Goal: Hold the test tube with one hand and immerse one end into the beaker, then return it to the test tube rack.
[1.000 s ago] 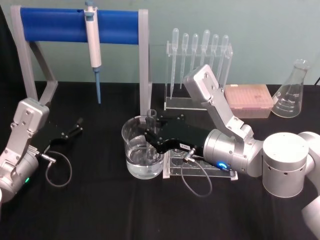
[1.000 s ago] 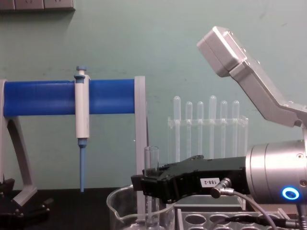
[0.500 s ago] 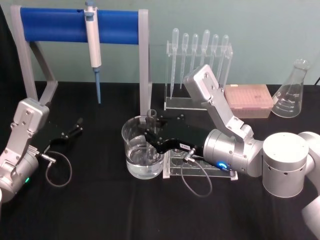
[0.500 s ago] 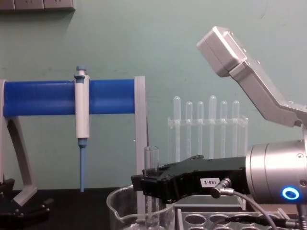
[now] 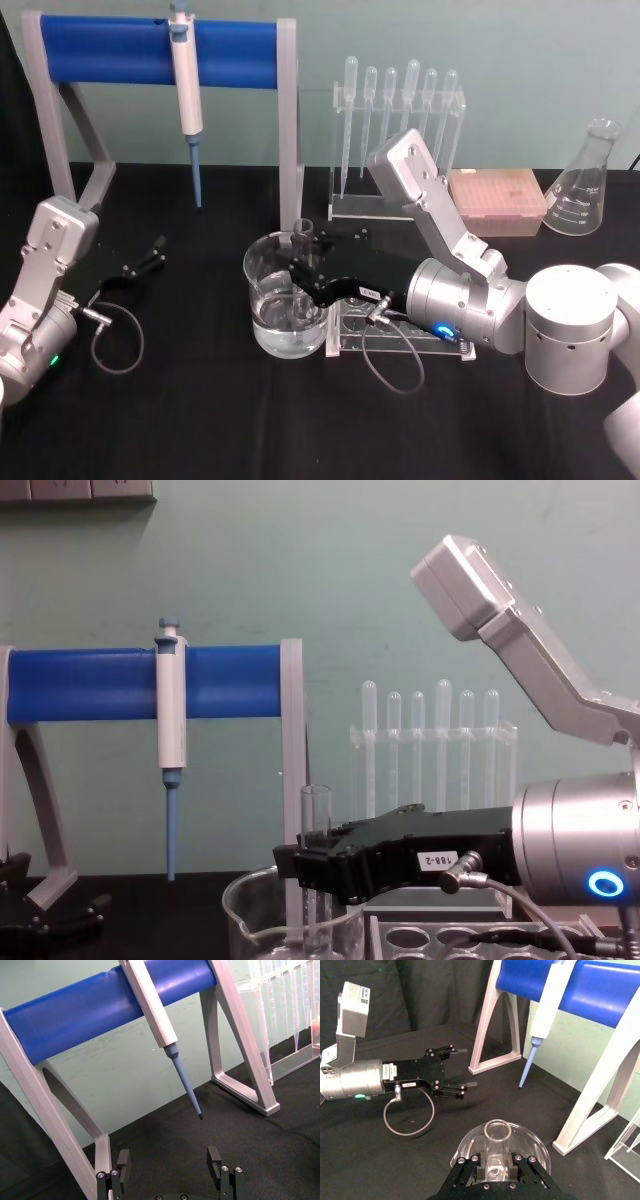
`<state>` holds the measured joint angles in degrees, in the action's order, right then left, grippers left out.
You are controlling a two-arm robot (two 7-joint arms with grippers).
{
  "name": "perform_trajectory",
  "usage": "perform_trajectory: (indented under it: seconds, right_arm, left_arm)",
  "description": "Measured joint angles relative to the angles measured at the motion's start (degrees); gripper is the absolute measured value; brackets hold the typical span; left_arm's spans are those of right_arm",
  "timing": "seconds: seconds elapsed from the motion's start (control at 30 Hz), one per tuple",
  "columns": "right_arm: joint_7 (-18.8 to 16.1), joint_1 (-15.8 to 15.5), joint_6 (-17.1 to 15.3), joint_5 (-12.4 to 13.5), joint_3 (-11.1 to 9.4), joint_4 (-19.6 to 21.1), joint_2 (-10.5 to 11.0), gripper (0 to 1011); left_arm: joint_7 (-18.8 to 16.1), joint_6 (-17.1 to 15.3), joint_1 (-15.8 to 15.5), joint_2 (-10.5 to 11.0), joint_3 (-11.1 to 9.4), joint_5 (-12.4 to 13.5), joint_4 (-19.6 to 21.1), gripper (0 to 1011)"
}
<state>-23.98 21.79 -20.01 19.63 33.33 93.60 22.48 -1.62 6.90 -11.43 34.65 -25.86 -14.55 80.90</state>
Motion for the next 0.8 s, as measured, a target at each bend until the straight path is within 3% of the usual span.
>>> perform_trajectory:
  seconds: [0.8]
  right_arm:
    - [0.00, 0.00, 0.00, 0.00, 0.00, 0.00, 0.00, 225]
  left_arm:
    - [0.00, 0.00, 0.00, 0.00, 0.00, 0.01, 0.00, 1000]
